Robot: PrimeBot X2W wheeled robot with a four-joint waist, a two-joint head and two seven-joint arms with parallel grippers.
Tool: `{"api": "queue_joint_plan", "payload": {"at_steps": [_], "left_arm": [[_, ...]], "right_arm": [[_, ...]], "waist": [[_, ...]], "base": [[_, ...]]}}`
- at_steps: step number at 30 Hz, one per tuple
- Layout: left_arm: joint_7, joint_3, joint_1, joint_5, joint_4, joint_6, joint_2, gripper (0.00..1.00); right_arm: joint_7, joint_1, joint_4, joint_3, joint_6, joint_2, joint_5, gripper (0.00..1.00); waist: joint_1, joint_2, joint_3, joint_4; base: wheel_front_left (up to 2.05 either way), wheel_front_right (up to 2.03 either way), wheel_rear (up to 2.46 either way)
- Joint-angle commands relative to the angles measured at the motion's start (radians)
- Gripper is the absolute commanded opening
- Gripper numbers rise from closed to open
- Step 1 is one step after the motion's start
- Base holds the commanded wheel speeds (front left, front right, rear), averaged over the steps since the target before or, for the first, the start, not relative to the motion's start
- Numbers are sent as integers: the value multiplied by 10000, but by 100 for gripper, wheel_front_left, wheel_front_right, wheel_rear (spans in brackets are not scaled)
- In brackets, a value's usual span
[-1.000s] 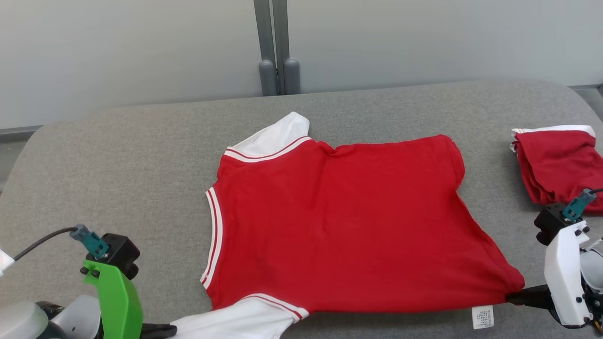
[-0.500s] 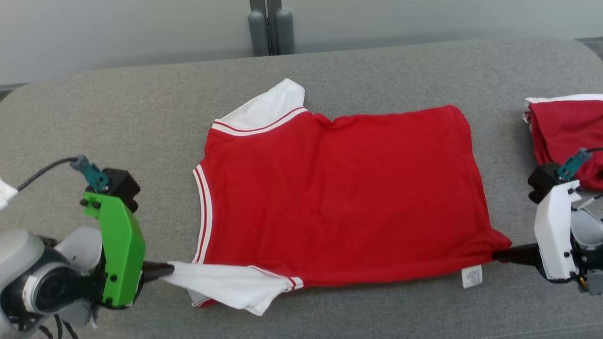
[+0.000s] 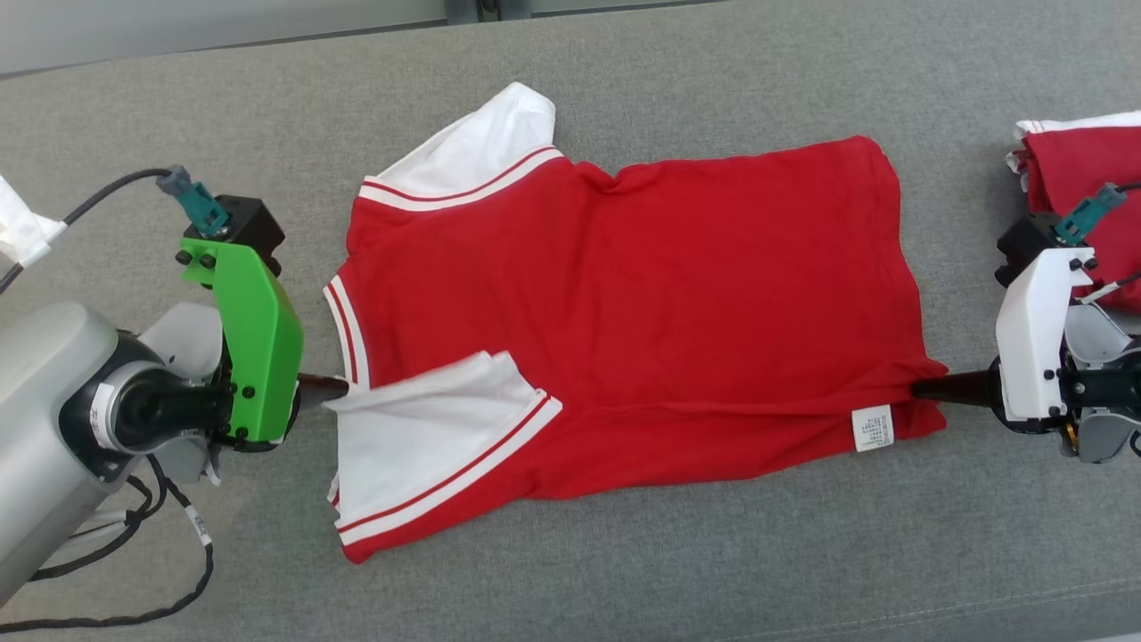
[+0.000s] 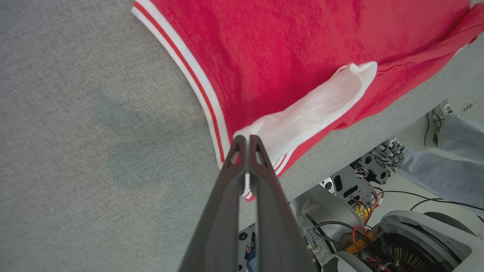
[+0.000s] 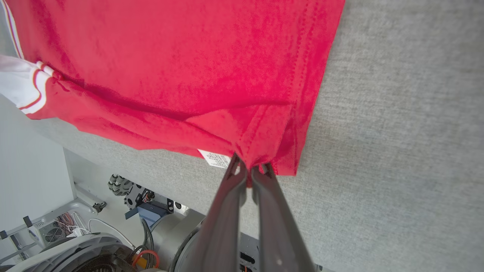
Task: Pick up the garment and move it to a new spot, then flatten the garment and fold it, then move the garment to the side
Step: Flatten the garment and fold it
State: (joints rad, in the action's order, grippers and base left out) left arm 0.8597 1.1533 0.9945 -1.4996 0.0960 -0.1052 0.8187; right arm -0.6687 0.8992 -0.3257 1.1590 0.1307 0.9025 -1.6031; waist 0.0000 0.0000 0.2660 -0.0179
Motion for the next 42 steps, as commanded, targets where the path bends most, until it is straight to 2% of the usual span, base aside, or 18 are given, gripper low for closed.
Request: {"api": "queue_joint_plan", "payload": {"at_steps": [1,3,4,5,6,7,8,9,10,17,21,25,30,34,37,39,42], "left_arm": [[-63,-38,175,57,238,98,-109,0],[-97,-32,262,115,576,229,-292,0],[-147,-39,274,128,756,295,-385,0],[-173,-39,264,141,904,362,-446,0],[-201,-33,256,156,1035,417,-495,0],[-287,-50,225,157,1195,500,-579,0],[-436,-81,193,212,1347,584,-666,45],[-523,-76,146,226,1476,648,-725,81],[-591,-51,74,256,1622,725,-785,100],[-1555,-156,-212,543,2297,1237,-1009,100],[-2853,-323,-418,1116,2414,1479,-994,100],[-4657,-538,-706,1913,2272,1356,-930,100],[-7243,-1087,-1608,2411,1771,702,-857,100],[-9194,-1399,-2482,3105,1144,-192,-535,100],[-10498,-1688,-3265,3323,673,-873,-371,100],[-10987,-1942,-3832,3452,333,-1316,-283,100],[-11234,-2496,-4840,3726,-188,-1870,-433,100]], "right_arm": [[-85,117,-187,6,3,-114,-69,0],[-65,256,-399,19,1,-258,20,0],[-10,296,-491,10,1,-348,34,3],[-1,307,-549,11,1,-406,33,36],[20,320,-603,13,1,-455,48,75],[106,344,-666,-13,1,-520,68,100],[163,346,-724,-21,1,-589,77,100],[196,336,-767,-19,3,-628,81,100],[257,317,-830,-30,1,-670,78,100],[816,22,-1025,-260,3,-678,-202,100],[1813,-342,-769,-599,3,-489,-301,100],[3337,-902,-228,-941,3,-239,-91,100],[6559,-1937,557,-1515,3,-28,716,100],[8849,-2818,482,-1970,3,-64,1435,100],[9307,-3405,289,-2608,3,-275,2021,100],[9343,-3803,112,-3659,3,-594,2764,100],[9327,-5098,125,-5635,3,-1525,4301,100]], "waist": [[0,0,234,-89],[0,0,301,-102],[0,0,325,-108],[0,0,336,-113],[0,0,347,-120],[0,0,348,-124],[0,0,322,-126],[0,0,296,-127],[0,0,249,-130],[0,0,-331,-74],[0,0,-814,5],[0,0,-1353,102],[0,0,-1904,197],[0,0,-2200,221],[0,0,-2320,200],[0,0,-2343,178],[0,0,-2368,165]], "base": [[0,0,0],[0,0,0],[0,0,0],[0,0,0],[0,0,0],[0,0,0],[0,0,0],[0,0,0],[0,0,0],[0,0,0],[0,0,0],[0,0,0],[0,0,0],[0,0,0],[0,0,0],[0,0,0],[0,0,0]]}}
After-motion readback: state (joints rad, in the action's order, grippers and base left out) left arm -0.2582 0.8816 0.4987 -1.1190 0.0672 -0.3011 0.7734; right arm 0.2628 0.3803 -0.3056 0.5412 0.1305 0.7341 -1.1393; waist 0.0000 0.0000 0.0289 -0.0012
